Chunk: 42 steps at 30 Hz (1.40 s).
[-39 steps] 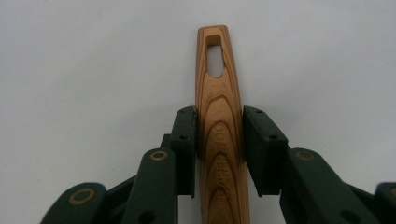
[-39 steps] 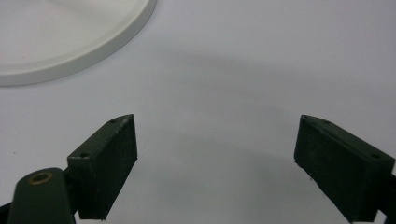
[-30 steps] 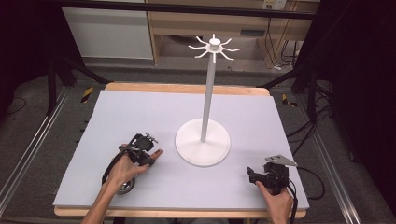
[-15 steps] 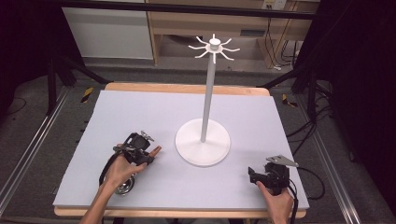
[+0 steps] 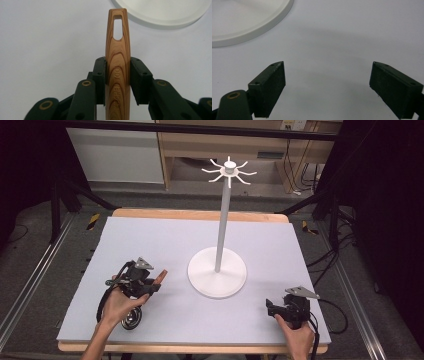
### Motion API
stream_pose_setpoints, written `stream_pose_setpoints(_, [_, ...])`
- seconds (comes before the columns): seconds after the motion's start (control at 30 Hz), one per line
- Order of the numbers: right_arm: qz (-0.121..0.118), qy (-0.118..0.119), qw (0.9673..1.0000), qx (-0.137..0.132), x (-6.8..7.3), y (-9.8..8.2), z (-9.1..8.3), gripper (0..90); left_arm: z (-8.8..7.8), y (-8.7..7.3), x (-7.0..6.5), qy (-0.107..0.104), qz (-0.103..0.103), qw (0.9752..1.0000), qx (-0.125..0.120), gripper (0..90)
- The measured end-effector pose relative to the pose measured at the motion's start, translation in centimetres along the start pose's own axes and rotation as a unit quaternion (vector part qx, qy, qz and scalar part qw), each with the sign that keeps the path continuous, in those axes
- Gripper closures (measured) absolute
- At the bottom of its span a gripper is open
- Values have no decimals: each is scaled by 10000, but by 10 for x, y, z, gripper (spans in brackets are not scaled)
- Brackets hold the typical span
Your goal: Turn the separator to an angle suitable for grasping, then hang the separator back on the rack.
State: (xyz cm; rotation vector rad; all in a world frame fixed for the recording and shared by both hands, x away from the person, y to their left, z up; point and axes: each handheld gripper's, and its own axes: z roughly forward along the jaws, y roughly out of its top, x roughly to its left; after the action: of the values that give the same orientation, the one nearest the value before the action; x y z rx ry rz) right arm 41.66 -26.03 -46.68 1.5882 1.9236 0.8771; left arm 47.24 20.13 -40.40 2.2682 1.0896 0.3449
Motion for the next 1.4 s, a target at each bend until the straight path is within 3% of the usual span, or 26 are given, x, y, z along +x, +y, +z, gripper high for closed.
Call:
stream_pose_setpoints(0.2, [-27, 2, 10000, 3, -1, 0, 1, 138, -22, 1, -2, 65, 54, 9989, -452, 674])
stream_pose_setpoints(0.37, [28, 3, 10000, -31, -2, 0, 0, 139, -39, 3, -4, 118, 19, 9952, -968, 675])
stream_pose_setpoints(0.47, [40, 6, 10000, -49, -1, -1, 0, 139, -48, 3, -5, 111, -42, 9909, -1339, 674])
stream_pose_setpoints(0.67, [46, 3, 10000, -71, 0, 0, -2, 139, -64, 5, -5, 90, -126, 9796, -2002, 674])
stream_pose_setpoints(0.87, [31, -4, 9999, -96, -1, 0, -2, 139, -76, 12, -5, 45, -226, 9659, -2579, 674])
stream_pose_setpoints(1.03, [60, -5, 9999, -129, 0, 0, -3, 139, -85, 19, -8, 70, -176, 9611, -2754, 674])
stream_pose_setpoints(1.2, [57, -9, 9999, -143, -1, 1, -3, 139, -92, 28, -9, -1, -190, 9551, -2955, 674])
stream_pose_setpoints(1.4, [48, -15, 9998, -191, -2, 0, -4, 139, -104, 42, -15, 46, -65, 9481, -3180, 674])
